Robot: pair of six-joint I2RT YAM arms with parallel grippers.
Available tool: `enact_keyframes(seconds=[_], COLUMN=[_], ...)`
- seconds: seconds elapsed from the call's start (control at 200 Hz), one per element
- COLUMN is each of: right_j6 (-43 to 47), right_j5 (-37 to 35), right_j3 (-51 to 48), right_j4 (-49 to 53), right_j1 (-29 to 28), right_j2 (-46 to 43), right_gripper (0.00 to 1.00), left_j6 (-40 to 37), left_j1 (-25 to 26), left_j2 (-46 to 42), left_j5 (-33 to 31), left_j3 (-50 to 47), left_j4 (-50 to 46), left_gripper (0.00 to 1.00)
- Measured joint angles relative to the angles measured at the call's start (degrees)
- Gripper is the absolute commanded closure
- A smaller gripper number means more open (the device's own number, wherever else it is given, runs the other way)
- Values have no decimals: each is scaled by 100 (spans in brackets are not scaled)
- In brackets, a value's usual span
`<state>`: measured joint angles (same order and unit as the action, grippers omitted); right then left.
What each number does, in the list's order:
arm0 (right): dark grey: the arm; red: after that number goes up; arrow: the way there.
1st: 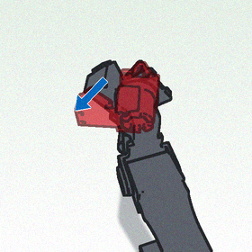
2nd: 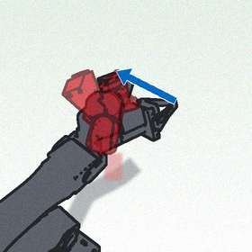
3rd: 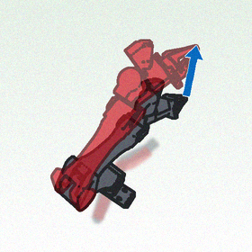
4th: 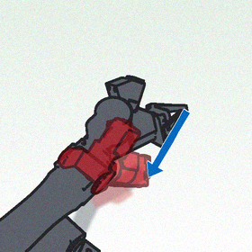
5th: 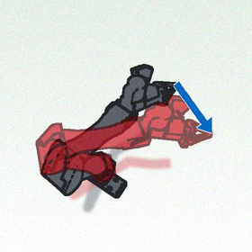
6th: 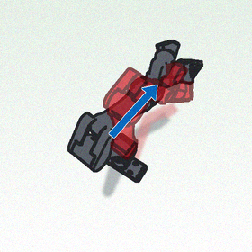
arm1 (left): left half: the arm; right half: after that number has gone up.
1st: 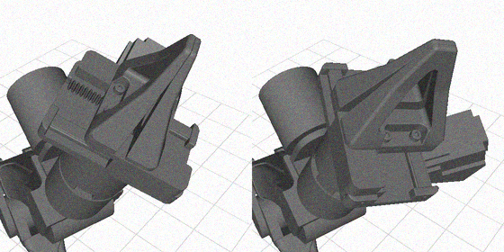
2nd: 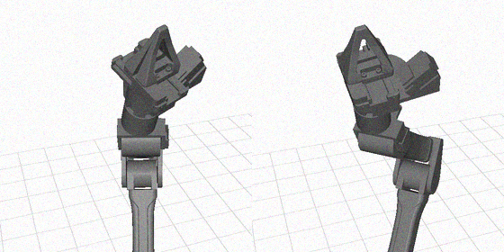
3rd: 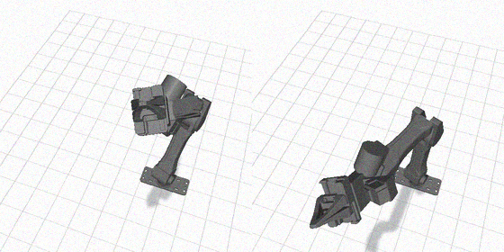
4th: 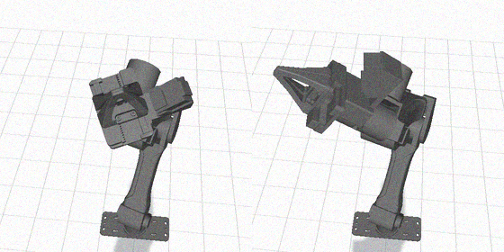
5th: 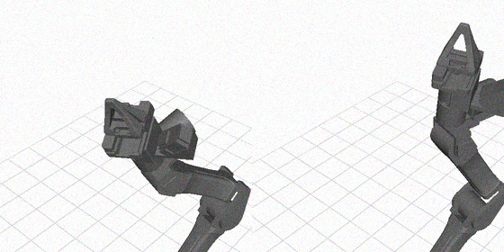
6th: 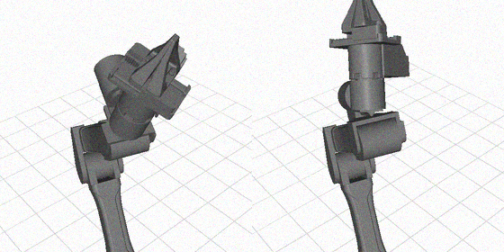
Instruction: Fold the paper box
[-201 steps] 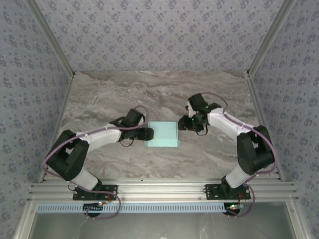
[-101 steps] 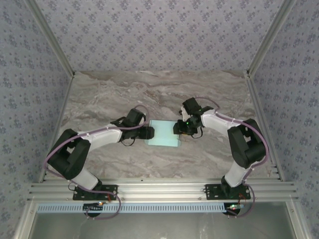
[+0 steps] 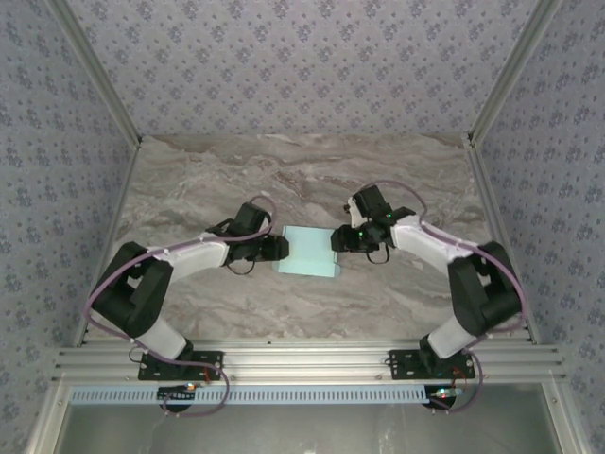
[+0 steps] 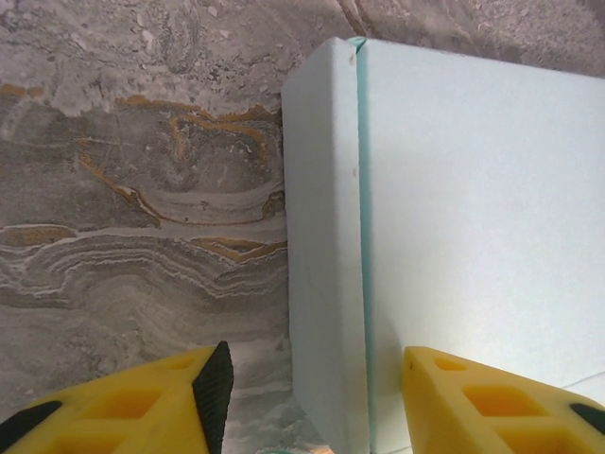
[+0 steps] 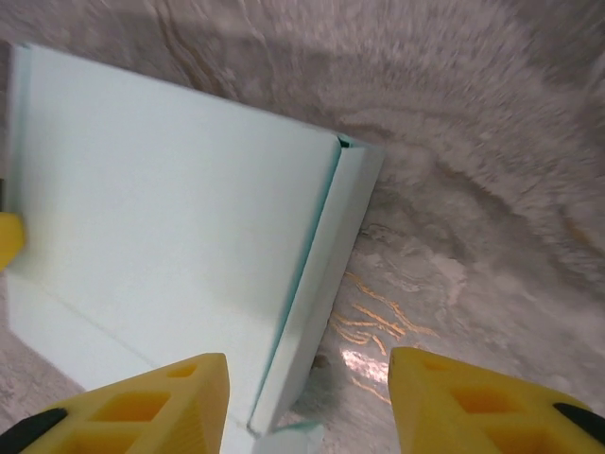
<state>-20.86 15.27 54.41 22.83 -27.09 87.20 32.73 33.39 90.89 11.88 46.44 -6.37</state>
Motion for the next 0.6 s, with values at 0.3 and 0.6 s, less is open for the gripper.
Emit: enact_keyframes(seconds=[0.3,0.6], right_j6=[1281,3300], right_j5=[-343,-1029], right_j3=[-737,-2063], right_j4=[-708,-1635], right_j1=[-59,-761], right_j2=[-1576,-2588], right_gripper=[44,42], left_j6=[79,52], left_j1=[-612,-911], left_j2=[282,490], left_j5=[946,1692], left_j3=[-4,-90], left_j4=[378,745], left_gripper=[54,59])
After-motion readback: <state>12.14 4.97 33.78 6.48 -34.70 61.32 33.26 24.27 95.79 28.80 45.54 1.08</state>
